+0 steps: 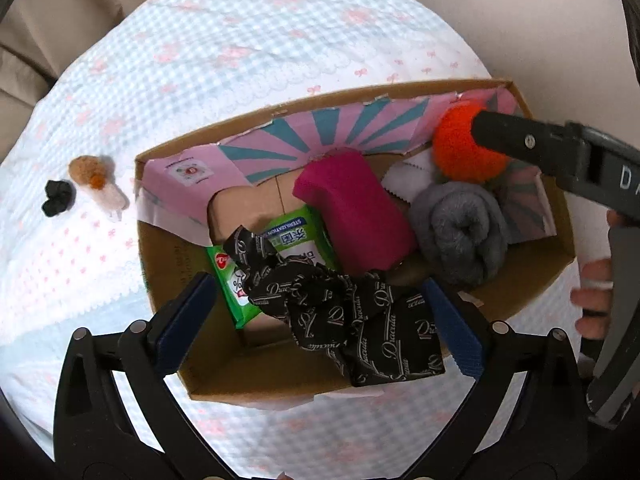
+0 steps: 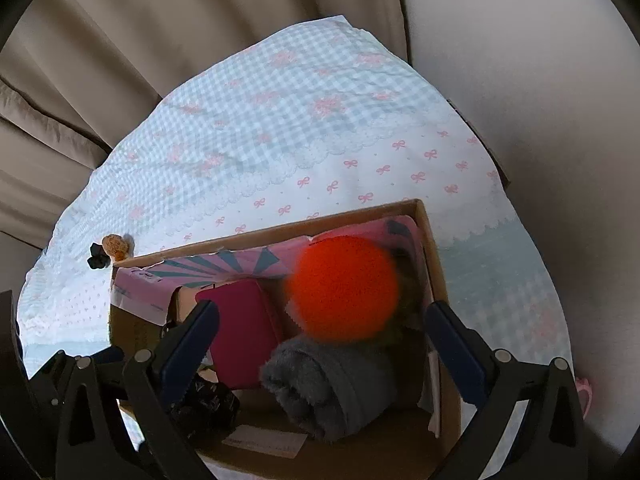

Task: Organize soft objects
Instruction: 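Carry the scarf and pompom into the cardboard box and release both, then withdraw both tools and approach the black scrunchie and brown hair clip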

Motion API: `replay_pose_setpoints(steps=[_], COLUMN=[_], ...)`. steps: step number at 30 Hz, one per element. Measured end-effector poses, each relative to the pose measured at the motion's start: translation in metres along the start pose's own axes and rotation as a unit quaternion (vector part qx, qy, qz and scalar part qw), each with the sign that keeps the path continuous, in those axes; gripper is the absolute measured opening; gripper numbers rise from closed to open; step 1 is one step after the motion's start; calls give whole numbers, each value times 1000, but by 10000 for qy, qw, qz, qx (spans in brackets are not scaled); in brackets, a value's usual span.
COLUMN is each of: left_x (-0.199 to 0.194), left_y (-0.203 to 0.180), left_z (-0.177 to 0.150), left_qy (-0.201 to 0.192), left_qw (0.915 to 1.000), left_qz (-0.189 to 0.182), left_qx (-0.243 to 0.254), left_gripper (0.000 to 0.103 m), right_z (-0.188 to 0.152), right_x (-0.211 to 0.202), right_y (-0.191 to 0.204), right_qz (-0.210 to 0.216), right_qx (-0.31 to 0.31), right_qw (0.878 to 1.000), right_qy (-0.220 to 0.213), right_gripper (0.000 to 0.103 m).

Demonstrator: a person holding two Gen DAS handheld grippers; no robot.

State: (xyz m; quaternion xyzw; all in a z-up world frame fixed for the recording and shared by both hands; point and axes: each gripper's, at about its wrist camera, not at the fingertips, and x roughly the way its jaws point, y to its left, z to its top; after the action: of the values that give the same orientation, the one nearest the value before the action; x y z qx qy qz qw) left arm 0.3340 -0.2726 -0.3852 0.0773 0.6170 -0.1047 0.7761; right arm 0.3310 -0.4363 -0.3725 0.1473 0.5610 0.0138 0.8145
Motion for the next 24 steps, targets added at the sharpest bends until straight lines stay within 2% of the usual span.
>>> replay_pose_setpoints(steps=[12,24], left_x=[-47,-143], left_y=[4,12], left_z=[-17,-58], left_qy=[-310,-913], left_qw=[9995,9956], left_qz=[2,-51], left_qx=[-96,-201], left_gripper=[102,102], right_z=[-8,-33], right_x=[-45,-137], right_y=[10,42], right_qz=[-2,-63], right_qx=[-163,-295], right_qw=[9991,9960], right_qy=[-388,-841], right_gripper=[103,103])
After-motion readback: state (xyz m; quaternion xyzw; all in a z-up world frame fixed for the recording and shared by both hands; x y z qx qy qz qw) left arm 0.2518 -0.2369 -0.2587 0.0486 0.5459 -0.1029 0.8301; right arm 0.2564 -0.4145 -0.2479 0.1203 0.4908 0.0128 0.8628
